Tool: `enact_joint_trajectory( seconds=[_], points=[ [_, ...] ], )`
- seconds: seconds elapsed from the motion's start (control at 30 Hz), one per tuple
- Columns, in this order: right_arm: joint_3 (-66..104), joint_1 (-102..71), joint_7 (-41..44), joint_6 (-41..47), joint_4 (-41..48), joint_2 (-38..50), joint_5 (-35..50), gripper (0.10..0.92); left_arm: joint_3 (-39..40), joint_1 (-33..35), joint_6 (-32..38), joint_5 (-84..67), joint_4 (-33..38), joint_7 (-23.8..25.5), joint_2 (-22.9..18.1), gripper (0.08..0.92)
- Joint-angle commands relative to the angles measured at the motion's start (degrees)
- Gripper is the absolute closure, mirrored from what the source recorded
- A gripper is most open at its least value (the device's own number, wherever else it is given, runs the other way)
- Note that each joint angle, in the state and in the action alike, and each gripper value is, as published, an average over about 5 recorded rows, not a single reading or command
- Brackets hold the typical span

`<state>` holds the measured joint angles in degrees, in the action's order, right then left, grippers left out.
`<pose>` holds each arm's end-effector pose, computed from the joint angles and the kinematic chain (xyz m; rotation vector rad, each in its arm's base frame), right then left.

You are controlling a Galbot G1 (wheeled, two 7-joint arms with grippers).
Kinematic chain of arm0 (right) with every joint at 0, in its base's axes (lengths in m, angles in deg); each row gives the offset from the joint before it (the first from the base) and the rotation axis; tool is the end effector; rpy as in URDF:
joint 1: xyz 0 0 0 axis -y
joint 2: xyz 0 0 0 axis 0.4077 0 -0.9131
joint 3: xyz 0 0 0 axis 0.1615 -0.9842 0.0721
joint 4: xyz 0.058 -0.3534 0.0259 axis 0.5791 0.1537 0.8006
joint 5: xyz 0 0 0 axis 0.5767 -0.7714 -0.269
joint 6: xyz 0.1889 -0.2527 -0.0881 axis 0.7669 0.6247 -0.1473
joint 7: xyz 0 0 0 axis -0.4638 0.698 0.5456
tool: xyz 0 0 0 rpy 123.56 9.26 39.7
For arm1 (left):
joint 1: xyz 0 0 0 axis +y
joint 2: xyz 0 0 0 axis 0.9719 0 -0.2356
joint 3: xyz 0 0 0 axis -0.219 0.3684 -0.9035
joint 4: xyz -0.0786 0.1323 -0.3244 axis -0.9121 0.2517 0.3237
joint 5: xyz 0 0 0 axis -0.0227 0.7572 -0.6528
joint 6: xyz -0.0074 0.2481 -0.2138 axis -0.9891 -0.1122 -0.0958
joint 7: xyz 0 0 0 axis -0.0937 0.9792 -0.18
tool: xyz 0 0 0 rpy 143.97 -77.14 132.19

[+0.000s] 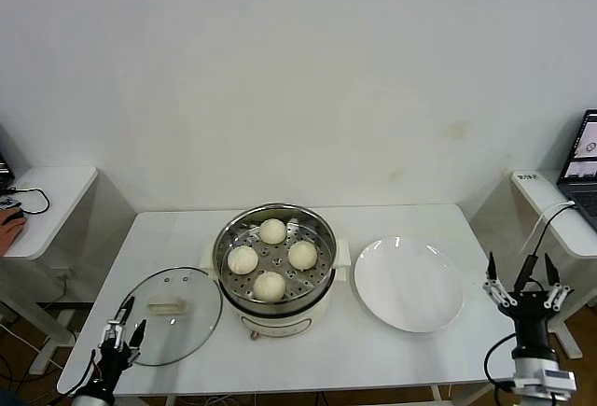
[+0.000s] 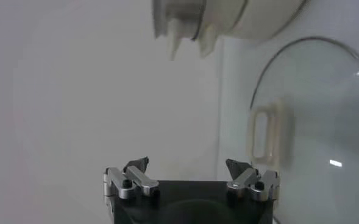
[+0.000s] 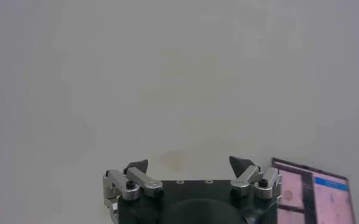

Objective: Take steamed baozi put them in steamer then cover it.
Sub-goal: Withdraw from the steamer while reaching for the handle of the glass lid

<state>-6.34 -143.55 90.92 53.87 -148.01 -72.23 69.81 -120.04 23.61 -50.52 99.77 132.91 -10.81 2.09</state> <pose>0.1369 -0.1466 -0.3142 0.3377 2.8309 -0.3868 0.1089 0.1851 -0.3660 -0.1743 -2.1251 -2.2459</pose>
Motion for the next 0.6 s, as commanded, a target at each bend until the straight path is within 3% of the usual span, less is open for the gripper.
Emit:
enact_joint_trajectory(
  seconds=[0.03,0.6],
  points=[
    [3.2,-3.8,-0.3,-1.4,-1.5,-2.7,-0.2,0.203,5.2,-2.6,0.8,7.0,-3.5,0.4,2.3,0.177],
    [3.0,-5.0,-0.3,-1.3,-2.3,-3.3,-0.6,0.203,6.8,-11.5,0.8,1.7,-11.7,2.6,4.2,0.177]
  ],
)
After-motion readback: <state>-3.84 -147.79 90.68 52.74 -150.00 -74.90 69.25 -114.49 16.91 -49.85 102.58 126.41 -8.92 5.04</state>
